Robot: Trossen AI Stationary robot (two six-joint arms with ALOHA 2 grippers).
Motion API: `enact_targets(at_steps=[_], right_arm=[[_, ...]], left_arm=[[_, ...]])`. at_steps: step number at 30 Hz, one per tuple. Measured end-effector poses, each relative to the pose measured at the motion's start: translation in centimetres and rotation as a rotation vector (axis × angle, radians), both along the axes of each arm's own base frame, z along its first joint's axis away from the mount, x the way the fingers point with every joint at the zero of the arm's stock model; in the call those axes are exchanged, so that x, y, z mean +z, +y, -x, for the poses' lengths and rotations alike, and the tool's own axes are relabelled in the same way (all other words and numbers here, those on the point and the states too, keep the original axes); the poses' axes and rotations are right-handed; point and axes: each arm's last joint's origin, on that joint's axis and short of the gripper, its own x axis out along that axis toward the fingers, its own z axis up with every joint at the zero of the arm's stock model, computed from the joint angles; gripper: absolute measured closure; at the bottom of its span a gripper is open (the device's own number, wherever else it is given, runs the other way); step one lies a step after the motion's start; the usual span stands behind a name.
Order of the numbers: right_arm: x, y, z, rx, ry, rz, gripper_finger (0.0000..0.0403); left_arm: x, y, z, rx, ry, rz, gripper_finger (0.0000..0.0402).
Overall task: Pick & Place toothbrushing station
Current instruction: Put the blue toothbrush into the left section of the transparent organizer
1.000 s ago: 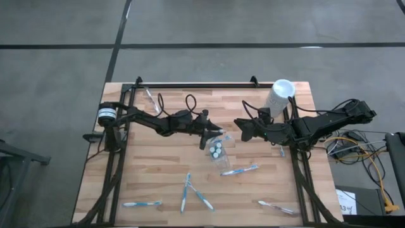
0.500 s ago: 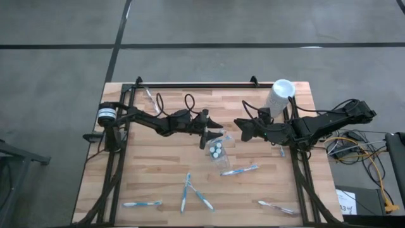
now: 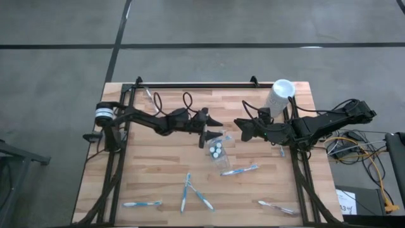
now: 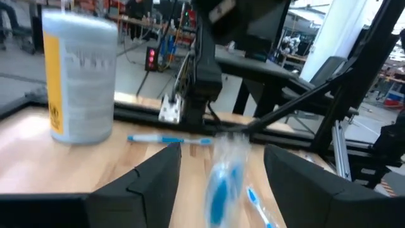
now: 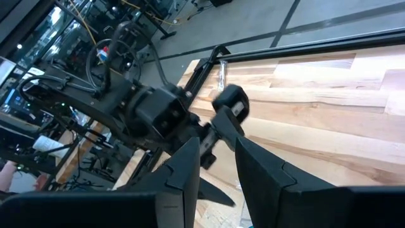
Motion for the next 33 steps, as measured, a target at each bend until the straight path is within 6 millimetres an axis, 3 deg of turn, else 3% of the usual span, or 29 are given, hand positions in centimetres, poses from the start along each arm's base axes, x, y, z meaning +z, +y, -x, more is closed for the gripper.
enact_targets(at_steps=[7,14,21,25,33], right_arm=[[0.0,0.0,0.0,0.0,0.0,0.0,0.0305],[0.0,0.0,0.0,-0.001,0.0,-0.001,0.0305],[0.0,0.0,0.0,0.0,-0.002,-0.002,0.0305],[0.0,0.0,0.0,0.0,-0.001,-0.001,0.0305],[0.0,0.0,0.0,0.0,0.0,-0.001,0.0305]], left_arm=[[2.8,0.7,1.3,0.025,-0.022,-0.02,0.017],[5.3,0.4,3.9,0.032,0.167,-0.116,0.017],[8.0,0.1,7.3,0.119,0.329,-0.096,0.017],[8.8,-0.2,9.2,0.136,0.379,0.018,0.017],[8.4,-0.6,11.5,0.22,0.555,0.332,0.017]])
